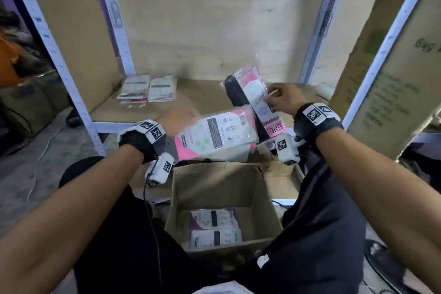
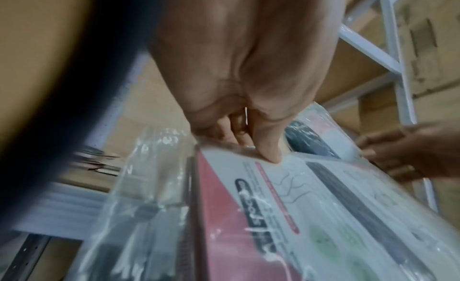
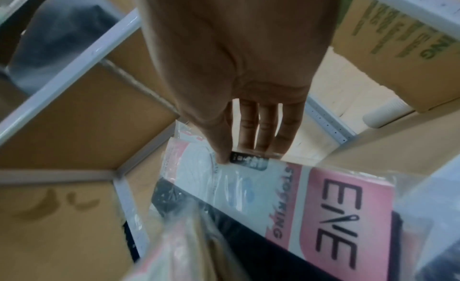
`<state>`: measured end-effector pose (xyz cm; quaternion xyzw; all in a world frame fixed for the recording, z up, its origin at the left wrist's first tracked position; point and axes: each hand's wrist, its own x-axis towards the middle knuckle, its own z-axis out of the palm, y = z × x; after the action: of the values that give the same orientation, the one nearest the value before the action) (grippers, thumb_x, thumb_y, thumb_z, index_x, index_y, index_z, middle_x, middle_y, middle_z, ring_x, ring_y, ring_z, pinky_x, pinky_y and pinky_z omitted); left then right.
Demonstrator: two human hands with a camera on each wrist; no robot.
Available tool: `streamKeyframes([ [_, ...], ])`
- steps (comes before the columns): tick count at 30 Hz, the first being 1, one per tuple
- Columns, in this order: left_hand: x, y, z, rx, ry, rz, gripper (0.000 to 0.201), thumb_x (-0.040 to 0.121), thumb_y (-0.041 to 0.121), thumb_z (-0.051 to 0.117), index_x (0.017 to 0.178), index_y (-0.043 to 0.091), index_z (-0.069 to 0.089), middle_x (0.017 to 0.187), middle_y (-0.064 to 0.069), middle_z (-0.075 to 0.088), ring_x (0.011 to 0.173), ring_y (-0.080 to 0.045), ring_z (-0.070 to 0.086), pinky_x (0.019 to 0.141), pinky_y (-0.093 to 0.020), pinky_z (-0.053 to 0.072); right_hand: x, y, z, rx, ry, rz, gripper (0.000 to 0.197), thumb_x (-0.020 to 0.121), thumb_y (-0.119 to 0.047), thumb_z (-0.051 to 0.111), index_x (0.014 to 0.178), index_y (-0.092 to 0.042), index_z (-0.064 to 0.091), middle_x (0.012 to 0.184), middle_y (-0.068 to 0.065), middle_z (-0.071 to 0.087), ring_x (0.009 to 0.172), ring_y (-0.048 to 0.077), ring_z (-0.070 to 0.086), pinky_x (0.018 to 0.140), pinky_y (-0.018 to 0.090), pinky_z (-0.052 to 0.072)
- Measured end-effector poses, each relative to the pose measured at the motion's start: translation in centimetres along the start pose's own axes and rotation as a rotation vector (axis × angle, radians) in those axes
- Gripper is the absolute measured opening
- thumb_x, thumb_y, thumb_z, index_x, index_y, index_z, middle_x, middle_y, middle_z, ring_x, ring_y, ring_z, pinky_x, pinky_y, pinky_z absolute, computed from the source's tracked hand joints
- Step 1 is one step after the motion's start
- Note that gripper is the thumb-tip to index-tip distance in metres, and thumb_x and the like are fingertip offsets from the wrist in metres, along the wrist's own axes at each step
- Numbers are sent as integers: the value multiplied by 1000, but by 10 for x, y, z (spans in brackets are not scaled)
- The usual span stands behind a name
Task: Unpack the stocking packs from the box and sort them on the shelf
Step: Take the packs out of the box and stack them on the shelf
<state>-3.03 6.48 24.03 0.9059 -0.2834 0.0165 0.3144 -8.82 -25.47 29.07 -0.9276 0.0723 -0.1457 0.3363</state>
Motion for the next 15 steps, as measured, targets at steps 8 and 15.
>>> streamKeyframes([
  [8,14,-7,-34,-401,212,-83,26,98,1,55,121,-11,62,110,-14,63,100,-20,54,88,-25,46,21,-8,-1,393,11,153,6,91,-13,68,89,-15,63,89,11,66,68,18,62,73,35,57],
  [15,39,-48,-33,-748,362,-262,26,100,2,51,122,-7,62,116,-19,65,103,-27,61,95,-45,49,59,-35,54,518,-91,133,17,95,-6,62,109,3,60,100,21,63,75,23,62,71,33,57],
])
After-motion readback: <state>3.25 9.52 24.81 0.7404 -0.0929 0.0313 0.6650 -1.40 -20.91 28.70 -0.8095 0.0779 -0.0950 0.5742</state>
